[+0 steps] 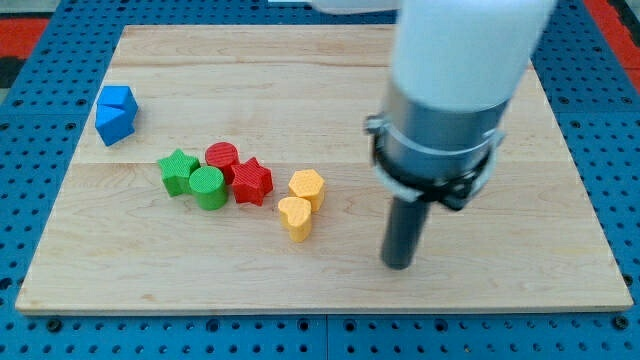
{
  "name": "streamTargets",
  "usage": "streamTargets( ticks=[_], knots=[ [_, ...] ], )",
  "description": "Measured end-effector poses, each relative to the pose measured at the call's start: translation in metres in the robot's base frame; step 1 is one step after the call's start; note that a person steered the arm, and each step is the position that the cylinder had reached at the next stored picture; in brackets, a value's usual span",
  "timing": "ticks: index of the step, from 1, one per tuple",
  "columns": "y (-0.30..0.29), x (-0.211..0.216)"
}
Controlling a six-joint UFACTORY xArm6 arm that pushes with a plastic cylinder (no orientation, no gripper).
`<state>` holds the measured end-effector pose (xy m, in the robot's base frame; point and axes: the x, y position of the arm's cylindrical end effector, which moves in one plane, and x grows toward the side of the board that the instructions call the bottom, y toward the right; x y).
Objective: Slide the yellow heart along with the yellow hexagon up a bit
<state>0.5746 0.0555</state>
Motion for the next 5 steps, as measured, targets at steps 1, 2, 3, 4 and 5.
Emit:
streamTargets(
  ticks=[1, 2, 3, 4, 5],
  knots=[
    [-0.046, 0.015],
    [-0.083, 0.006],
    [-0.082, -0.008],
    [-0.082, -0.022],
    [-0.085, -0.035]
  ],
)
